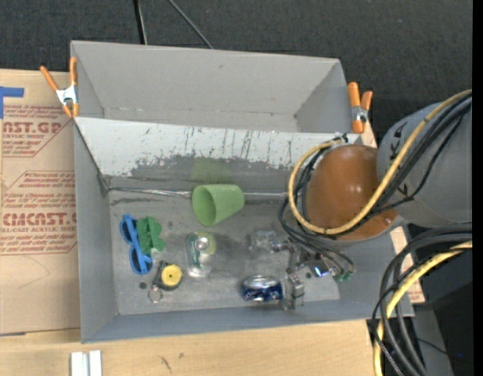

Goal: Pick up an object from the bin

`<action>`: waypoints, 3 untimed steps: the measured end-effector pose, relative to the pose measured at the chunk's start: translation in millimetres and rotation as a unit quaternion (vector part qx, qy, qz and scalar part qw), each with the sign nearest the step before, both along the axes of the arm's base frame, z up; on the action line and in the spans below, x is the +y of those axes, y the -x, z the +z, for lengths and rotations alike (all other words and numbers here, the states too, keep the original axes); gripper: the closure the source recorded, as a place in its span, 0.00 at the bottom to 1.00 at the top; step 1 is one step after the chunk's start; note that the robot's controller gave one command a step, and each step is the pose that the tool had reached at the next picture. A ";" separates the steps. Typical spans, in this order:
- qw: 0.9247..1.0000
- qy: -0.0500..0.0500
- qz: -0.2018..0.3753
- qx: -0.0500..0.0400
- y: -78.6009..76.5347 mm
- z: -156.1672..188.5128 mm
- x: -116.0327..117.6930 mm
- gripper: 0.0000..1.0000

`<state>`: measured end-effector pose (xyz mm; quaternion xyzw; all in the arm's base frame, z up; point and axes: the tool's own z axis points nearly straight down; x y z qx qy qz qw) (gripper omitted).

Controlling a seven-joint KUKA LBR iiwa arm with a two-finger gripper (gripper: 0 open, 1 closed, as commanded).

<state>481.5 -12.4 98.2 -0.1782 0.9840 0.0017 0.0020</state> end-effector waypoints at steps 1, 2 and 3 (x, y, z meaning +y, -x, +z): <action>1.000 0.001 -0.016 -0.003 -6.1 -28.4 13.7 0.00; 1.000 0.001 -0.017 0.000 -4.4 -27.9 12.8 1.00; 0.999 0.002 0.035 -0.003 -8.8 112.6 11.6 1.00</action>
Offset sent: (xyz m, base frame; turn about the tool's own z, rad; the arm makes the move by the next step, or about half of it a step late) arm 0.0033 0.0118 -0.0282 0.0337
